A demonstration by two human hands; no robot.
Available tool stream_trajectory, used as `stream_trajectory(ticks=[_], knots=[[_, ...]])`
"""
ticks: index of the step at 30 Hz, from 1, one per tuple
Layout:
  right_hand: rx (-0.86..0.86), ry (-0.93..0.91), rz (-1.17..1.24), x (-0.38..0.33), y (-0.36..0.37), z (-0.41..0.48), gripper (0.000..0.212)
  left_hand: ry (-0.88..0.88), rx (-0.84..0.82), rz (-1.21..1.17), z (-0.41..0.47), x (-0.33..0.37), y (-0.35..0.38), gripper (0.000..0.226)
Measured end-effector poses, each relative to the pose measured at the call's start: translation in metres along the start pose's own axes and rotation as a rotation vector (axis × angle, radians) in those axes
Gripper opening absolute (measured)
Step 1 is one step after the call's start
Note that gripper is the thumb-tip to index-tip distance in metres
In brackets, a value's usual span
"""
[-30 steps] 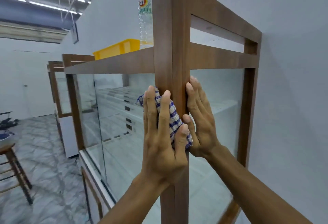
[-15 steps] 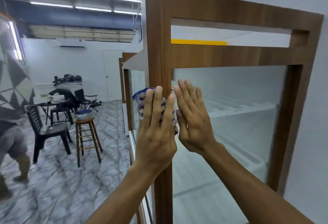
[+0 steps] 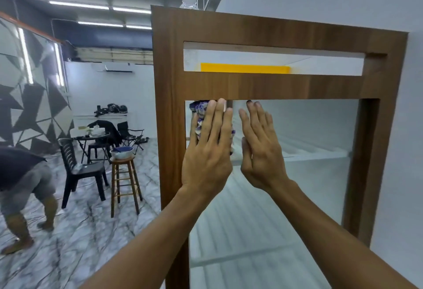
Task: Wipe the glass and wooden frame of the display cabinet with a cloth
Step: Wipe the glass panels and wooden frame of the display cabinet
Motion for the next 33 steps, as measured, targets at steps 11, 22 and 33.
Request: stream_trajectory(ticks=[11,22,33], knots=[[-0.059,-0.22,-0.144,0.034,0.007,-0.007,0.057,-0.179,0.103,0.124,-0.016,-0.001,0.012,0.074],[-0.005,-0.171,-0.09,0.04,0.004,-0.009,0.06,-0.27,0.263,0.058,-0.007,0.007,0.007,0.065],[0.019,-0.171,-0.053,0.039,-0.002,-0.009,0.059,-0.38,0.155,0.148,-0.005,0.001,0.009,0.073]])
Point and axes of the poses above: each hand's wrist, its own z-axis towards the middle knuckle, its own y-axis out of the palm, x = y × z, the point moved 10 cm from there along z, towards the middle knuckle, and after that the axes turned 9 degrees about -z, right-handed, at the moved point
